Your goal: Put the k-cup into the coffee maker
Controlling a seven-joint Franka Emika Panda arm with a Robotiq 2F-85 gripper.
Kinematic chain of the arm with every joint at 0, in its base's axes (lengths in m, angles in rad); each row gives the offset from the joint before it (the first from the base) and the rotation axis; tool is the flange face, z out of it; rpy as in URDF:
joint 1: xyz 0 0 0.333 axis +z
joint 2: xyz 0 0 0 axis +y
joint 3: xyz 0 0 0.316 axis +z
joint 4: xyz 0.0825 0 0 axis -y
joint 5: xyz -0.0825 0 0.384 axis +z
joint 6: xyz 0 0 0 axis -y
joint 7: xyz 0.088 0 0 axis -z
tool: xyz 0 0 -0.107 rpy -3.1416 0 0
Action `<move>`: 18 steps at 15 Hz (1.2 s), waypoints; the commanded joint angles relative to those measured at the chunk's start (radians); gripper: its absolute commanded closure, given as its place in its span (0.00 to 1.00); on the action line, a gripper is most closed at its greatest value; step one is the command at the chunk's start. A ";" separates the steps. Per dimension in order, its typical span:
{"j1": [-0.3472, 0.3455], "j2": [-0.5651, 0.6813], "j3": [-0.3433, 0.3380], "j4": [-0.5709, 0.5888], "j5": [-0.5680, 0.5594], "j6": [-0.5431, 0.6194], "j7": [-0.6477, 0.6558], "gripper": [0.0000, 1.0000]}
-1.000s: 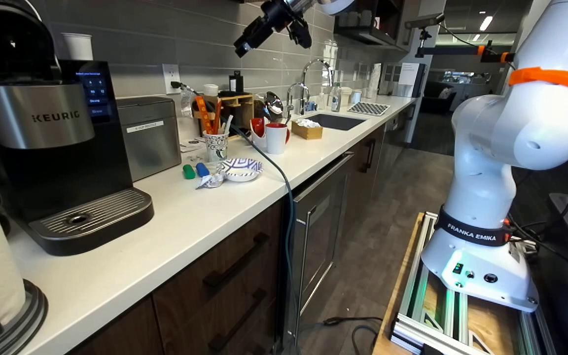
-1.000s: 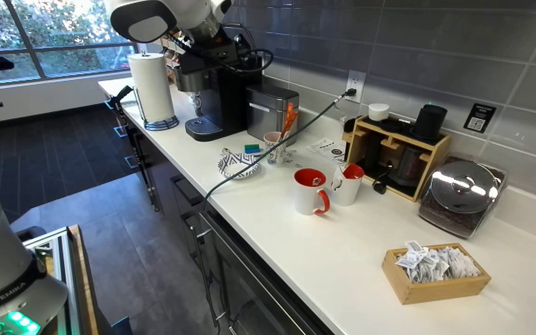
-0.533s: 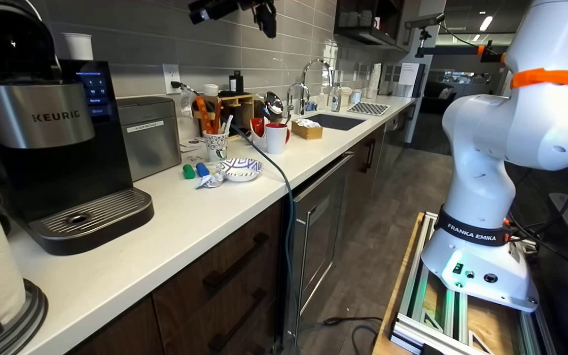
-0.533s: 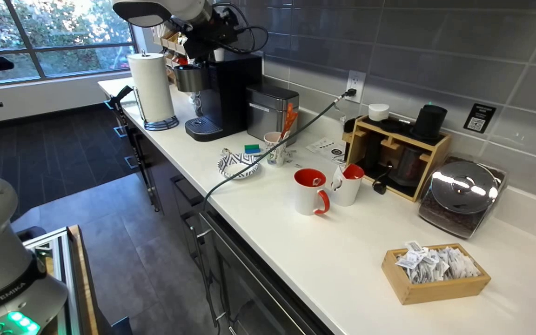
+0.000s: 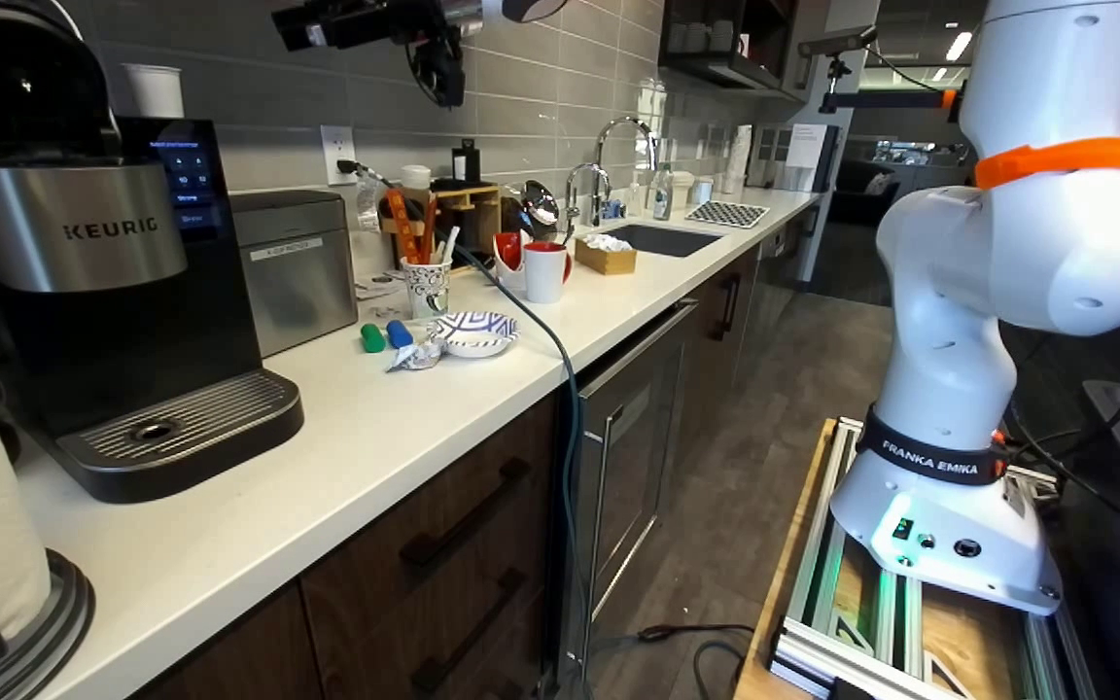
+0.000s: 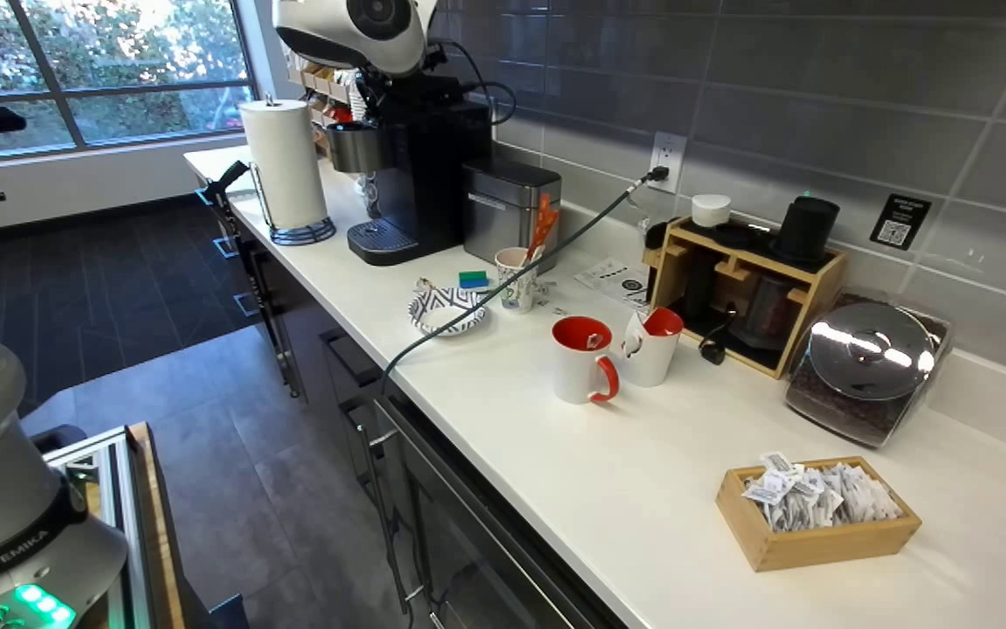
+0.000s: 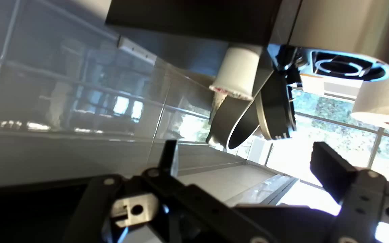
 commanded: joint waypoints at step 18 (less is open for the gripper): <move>-0.418 0.206 0.552 0.191 0.012 0.165 0.301 0.00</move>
